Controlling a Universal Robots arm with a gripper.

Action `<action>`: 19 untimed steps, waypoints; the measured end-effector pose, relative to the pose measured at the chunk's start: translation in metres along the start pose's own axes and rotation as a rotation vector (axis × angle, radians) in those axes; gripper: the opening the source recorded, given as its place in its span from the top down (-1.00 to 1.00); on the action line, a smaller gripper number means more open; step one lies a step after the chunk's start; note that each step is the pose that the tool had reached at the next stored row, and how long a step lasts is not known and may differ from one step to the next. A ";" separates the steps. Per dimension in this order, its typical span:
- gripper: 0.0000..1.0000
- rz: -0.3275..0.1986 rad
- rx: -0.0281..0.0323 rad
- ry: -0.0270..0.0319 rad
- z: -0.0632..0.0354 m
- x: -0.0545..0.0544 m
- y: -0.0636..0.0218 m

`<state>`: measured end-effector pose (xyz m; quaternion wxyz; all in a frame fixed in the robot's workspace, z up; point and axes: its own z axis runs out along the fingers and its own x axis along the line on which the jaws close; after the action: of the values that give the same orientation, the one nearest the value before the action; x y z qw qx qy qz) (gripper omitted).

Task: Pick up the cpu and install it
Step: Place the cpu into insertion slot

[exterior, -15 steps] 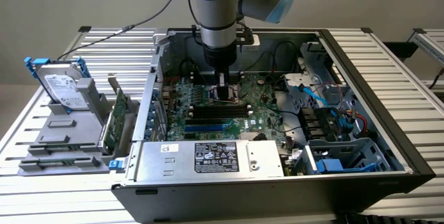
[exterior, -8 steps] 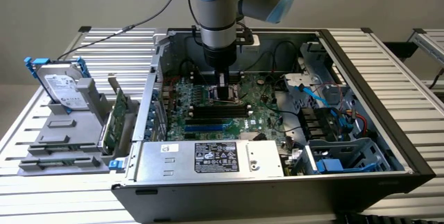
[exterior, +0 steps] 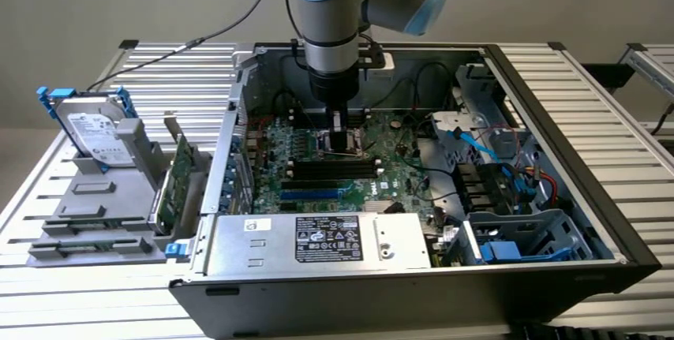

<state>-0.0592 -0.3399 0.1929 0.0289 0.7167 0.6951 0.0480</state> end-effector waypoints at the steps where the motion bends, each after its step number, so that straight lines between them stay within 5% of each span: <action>1: -0.09 0.000 0.0000 0.0000 0.0001 0.000 0.0000; 19: -0.09 -0.001 -0.0001 0.0002 0.0010 0.000 -0.0001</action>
<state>-0.0592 -0.3396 0.1919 0.0289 0.7165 0.6954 0.0480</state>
